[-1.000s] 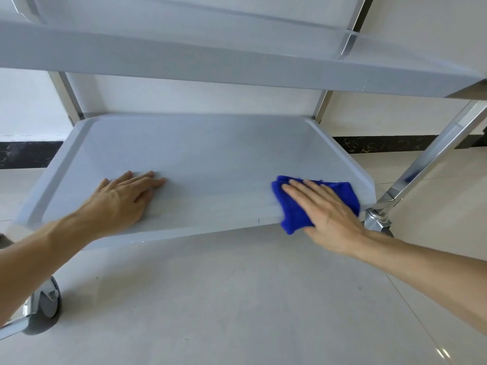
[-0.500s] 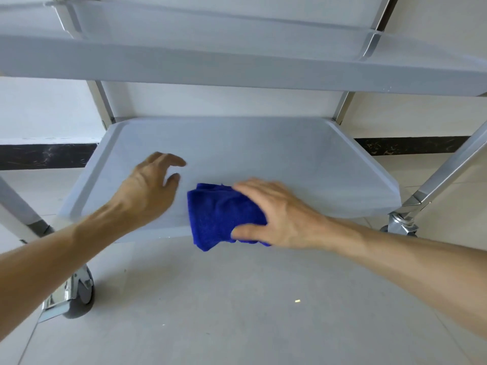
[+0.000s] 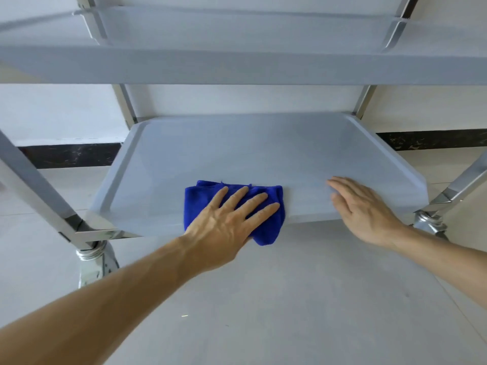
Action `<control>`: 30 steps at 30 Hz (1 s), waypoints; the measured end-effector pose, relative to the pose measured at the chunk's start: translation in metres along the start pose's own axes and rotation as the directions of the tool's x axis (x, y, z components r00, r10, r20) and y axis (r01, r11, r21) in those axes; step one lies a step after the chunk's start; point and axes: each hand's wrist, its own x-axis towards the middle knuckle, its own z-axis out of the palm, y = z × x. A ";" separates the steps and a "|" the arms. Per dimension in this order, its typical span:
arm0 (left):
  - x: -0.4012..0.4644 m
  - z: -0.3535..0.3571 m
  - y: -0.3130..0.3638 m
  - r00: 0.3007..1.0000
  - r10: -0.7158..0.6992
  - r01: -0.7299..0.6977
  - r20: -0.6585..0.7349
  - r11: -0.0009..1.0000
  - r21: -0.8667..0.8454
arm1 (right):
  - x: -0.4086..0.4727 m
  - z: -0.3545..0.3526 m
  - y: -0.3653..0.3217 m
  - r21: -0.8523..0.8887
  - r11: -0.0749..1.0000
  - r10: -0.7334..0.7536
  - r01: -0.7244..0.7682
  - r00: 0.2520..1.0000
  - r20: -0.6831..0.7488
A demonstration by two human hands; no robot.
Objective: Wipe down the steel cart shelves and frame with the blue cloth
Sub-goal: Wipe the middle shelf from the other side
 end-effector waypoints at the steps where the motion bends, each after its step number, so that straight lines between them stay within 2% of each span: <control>1: -0.014 0.001 -0.012 1.000 -0.009 0.009 -0.004 1.000 -0.006 | -0.001 0.002 -0.001 -0.002 1.000 -0.003 0.003 1.000 -0.019; 6: -0.091 0.001 -0.072 0.993 -0.116 0.117 0.014 0.993 -0.036 | 0.007 -0.002 -0.025 -0.074 0.997 0.000 -0.006 0.996 -0.088; 8: -0.115 0.001 -0.090 0.985 -0.167 0.169 0.035 0.984 -0.058 | 0.016 -0.003 -0.052 -0.063 0.994 -0.100 0.094 0.990 -0.098; 11: -0.139 0.001 -0.106 0.977 -0.203 0.205 0.062 0.978 -0.032 | 0.027 0.011 -0.097 -0.014 0.959 -0.285 0.285 0.959 0.002; 13: -0.144 0.001 -0.108 0.970 -0.222 0.223 0.094 0.975 0.001 | 0.026 0.027 -0.109 -0.022 0.947 -0.320 0.321 0.947 0.033; 18: -0.131 0.000 -0.095 0.945 -0.295 0.302 0.138 0.953 -0.025 | 0.026 0.036 -0.102 0.021 0.956 -0.293 0.293 0.956 0.030; 24: -0.083 -0.002 -0.050 0.961 -0.274 0.277 0.042 0.955 -0.105 | 0.030 0.027 -0.107 0.089 0.961 -0.270 0.262 0.957 0.103; 26: -0.065 -0.001 -0.038 0.960 -0.277 0.278 0.028 0.946 -0.165 | 0.035 0.017 -0.108 0.264 0.946 -0.228 0.187 0.965 0.133; 28: -0.054 -0.003 -0.034 0.958 -0.287 0.264 -0.023 0.909 -0.322 | 0.037 0.005 -0.105 0.486 0.874 -0.120 0.001 0.969 0.214; 30: -0.047 -0.011 -0.031 0.921 -0.377 0.260 -0.093 0.777 -0.573 | 0.039 -0.005 -0.099 0.603 0.788 -0.045 -0.124 0.965 0.257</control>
